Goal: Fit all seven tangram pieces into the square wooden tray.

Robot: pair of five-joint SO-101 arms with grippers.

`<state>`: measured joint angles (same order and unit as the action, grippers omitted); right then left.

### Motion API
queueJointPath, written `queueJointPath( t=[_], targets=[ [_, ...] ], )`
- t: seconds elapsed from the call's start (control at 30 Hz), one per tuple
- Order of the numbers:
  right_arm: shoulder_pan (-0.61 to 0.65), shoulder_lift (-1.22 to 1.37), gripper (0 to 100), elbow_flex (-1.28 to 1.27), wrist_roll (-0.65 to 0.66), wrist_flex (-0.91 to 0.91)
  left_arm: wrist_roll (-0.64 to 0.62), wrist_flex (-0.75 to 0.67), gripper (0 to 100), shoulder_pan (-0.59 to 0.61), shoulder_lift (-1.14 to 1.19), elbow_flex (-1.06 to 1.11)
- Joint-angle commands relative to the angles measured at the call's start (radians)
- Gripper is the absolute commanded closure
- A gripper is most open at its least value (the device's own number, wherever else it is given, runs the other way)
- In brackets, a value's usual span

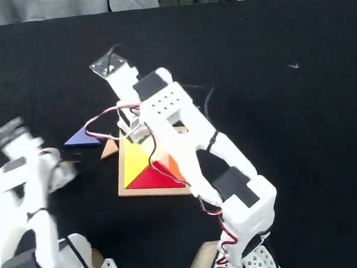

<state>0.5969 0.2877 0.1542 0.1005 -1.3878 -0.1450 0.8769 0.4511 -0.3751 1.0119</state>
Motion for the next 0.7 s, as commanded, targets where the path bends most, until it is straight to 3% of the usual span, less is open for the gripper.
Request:
queueJointPath(
  t=[0.0,0.13,0.6,0.67],
  targets=[
    [-0.034,-0.061,98.3,-0.024,-0.011,0.074,0.011,-0.115,79,-0.177,-0.021,-0.031],
    [-0.066,-0.044,98.3,-0.056,-0.011,0.103,0.011,-0.252,79,-0.159,-0.034,0.059],
    [-0.084,0.067,98.4,-0.113,0.057,0.107,0.011,-0.245,79,-0.159,-0.034,0.048],
    [-0.078,0.068,98.4,-0.166,0.118,0.153,0.011,-0.245,79,-0.157,-0.034,0.048]
  ],
)
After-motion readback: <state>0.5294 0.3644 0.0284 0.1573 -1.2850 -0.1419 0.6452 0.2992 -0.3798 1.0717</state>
